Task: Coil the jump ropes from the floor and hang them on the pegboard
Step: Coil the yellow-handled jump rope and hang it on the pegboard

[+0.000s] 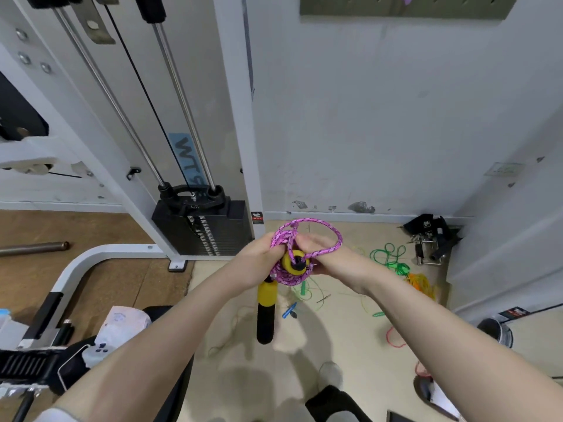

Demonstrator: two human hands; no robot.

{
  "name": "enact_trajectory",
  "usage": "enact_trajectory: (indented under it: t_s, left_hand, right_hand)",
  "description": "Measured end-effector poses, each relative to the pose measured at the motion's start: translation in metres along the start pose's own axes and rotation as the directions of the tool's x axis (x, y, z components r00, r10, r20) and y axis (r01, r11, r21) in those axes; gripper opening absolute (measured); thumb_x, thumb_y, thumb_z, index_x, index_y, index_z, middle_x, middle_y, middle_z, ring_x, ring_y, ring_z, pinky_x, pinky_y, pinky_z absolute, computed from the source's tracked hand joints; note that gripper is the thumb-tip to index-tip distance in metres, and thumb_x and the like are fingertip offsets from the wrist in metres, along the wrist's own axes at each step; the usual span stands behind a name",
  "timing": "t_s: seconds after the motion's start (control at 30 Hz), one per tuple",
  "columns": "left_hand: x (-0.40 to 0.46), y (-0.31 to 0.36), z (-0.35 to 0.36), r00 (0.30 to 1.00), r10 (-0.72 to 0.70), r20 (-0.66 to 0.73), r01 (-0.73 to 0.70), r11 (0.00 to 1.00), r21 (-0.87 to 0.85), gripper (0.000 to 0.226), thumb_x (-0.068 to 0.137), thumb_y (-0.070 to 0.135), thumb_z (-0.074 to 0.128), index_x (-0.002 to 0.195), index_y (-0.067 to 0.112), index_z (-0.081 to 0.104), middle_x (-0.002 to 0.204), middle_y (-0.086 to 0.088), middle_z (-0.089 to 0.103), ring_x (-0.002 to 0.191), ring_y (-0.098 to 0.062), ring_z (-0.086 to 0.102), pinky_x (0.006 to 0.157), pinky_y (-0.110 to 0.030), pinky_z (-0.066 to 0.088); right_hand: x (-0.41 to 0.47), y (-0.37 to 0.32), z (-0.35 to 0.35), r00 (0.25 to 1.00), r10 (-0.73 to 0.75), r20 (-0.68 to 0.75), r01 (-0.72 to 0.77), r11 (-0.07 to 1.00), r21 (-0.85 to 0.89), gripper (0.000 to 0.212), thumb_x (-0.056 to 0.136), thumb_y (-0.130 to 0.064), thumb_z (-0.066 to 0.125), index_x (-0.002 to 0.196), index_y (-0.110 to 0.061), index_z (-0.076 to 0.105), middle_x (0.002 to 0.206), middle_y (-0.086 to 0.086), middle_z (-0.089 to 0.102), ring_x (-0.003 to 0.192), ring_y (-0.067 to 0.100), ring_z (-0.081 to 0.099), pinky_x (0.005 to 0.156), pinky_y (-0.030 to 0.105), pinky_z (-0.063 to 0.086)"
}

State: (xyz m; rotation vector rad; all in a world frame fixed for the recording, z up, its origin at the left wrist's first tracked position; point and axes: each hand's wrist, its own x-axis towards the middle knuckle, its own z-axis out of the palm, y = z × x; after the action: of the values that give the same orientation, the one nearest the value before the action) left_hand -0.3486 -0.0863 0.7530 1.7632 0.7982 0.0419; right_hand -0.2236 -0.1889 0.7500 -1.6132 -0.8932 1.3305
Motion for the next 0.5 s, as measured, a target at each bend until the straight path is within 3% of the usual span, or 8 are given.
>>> enact_trajectory:
  t_s: [0.1,0.17,0.3,0.4,0.5]
  left_hand:
    - [0.021,0.013,0.001,0.997,0.020,-0.076,-0.017,0.999,0.044,0.023,0.097,0.024,0.040,0.109,0.012,0.056,0.107,-0.010,0.063,0.101,-0.022,0.059,0.090,-0.037,0.046]
    - [0.034,0.020,0.006,0.990,0.029,-0.139,-0.016,0.996,0.091,0.026,0.097,0.022,0.039,0.108,0.004,0.054,0.106,-0.018,0.061,0.100,-0.030,0.057,0.089,-0.043,0.045]
    - [0.059,0.031,0.017,0.965,0.003,-0.262,0.026,0.994,0.105,0.030,0.097,0.024,0.039,0.112,0.001,0.051,0.105,-0.020,0.060,0.097,-0.033,0.056,0.087,-0.046,0.044]
    - [0.074,0.039,0.019,0.965,-0.002,-0.261,0.024,0.996,0.081,0.029,0.096,0.028,0.040,0.116,0.010,0.053,0.109,-0.012,0.062,0.102,-0.028,0.057,0.093,-0.045,0.045]
    - [0.082,0.051,0.021,0.987,0.008,-0.161,-0.027,0.993,-0.118,0.017,0.094,0.028,0.047,0.105,0.026,0.060,0.104,0.000,0.067,0.100,-0.019,0.062,0.092,-0.037,0.048]
  right_hand:
    - [0.004,0.002,-0.025,0.996,-0.042,0.079,0.016,0.952,0.306,0.025,0.088,-0.014,0.053,0.111,-0.024,0.059,0.103,-0.001,0.070,0.096,0.010,0.067,0.087,0.023,0.052]
    - [0.007,0.001,-0.035,0.993,-0.051,0.108,0.010,0.936,0.352,0.037,0.087,0.002,0.051,0.111,-0.025,0.058,0.099,-0.003,0.072,0.094,0.010,0.068,0.084,0.021,0.053]
    - [0.016,-0.002,-0.047,0.988,-0.092,0.126,0.054,0.959,0.277,0.038,0.090,-0.006,0.056,0.121,-0.027,0.054,0.118,0.007,0.065,0.113,0.023,0.061,0.098,0.031,0.048]
    - [0.020,-0.004,-0.059,0.994,-0.093,0.053,0.074,0.955,0.287,0.036,0.091,-0.010,0.057,0.117,-0.035,0.049,0.111,0.001,0.066,0.107,0.020,0.064,0.085,0.028,0.054]
    - [0.027,-0.004,-0.076,0.994,-0.085,-0.073,0.100,0.968,0.232,0.032,0.091,-0.017,0.058,0.116,-0.031,0.045,0.095,0.001,0.068,0.085,0.017,0.067,0.066,0.025,0.050]
